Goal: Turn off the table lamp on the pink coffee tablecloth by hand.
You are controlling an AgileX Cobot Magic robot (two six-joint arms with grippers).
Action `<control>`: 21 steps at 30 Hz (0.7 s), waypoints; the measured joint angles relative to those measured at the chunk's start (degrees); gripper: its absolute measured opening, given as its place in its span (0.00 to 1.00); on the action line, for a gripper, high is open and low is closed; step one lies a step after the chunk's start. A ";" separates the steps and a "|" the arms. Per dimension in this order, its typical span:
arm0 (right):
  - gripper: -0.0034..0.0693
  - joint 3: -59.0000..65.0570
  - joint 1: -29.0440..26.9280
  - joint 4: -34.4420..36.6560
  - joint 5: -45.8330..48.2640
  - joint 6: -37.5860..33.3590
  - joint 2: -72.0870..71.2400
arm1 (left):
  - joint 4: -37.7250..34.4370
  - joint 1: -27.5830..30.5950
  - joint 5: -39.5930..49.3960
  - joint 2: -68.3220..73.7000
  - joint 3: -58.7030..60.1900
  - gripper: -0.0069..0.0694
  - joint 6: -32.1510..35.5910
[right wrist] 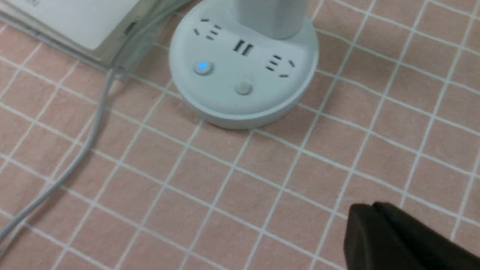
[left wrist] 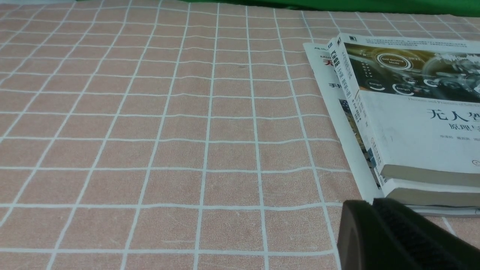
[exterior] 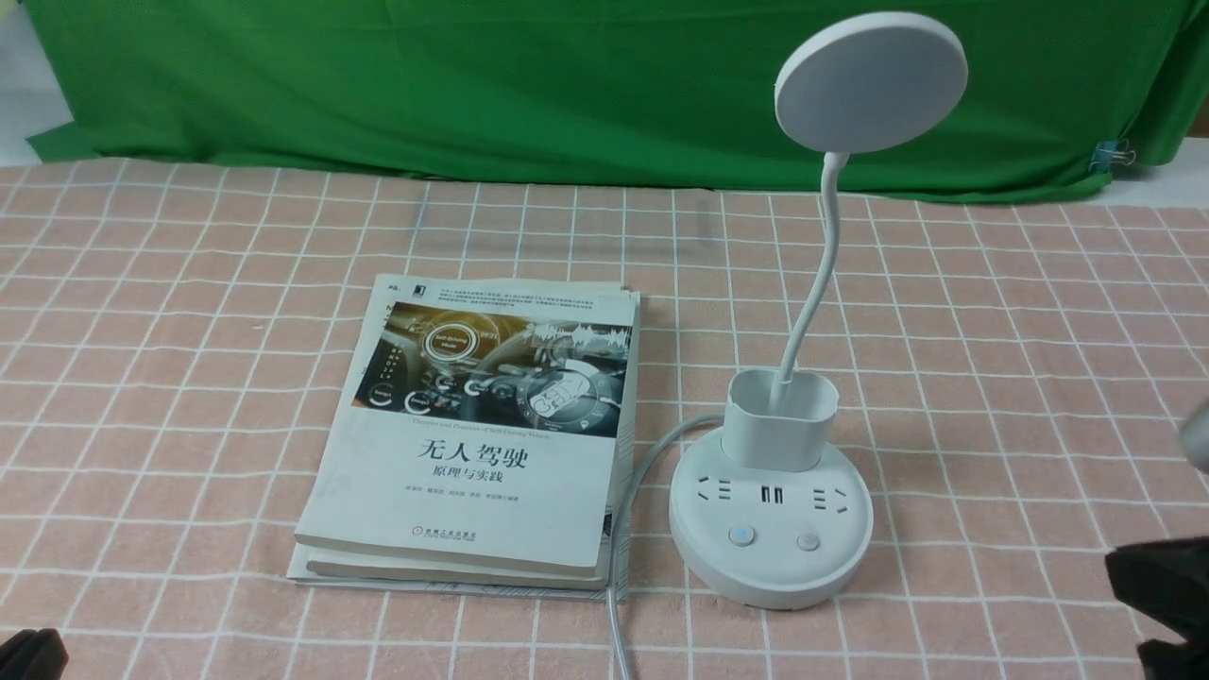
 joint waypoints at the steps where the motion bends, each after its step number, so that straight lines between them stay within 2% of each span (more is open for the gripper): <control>1: 0.09 4.68 -3.16 -0.24 -3.73 0.00 -4.16 | 0.00 0.00 0.00 0.00 0.00 0.10 0.00; 6: 0.09 20.09 -14.00 -3.91 -13.52 -0.05 -20.43 | 0.00 0.00 0.00 0.00 0.00 0.10 0.00; 10: 0.09 27.81 -20.15 -4.69 -14.96 -0.54 -33.43 | 0.00 0.00 0.00 0.00 0.00 0.10 0.00; 14: 0.09 31.40 -21.88 -4.84 -15.38 -2.63 -41.20 | 0.00 0.00 0.00 0.00 0.00 0.10 0.00; 21: 0.09 33.62 -21.95 -4.86 -17.42 -3.00 -42.35 | -0.05 0.00 -0.01 0.00 0.00 0.10 0.00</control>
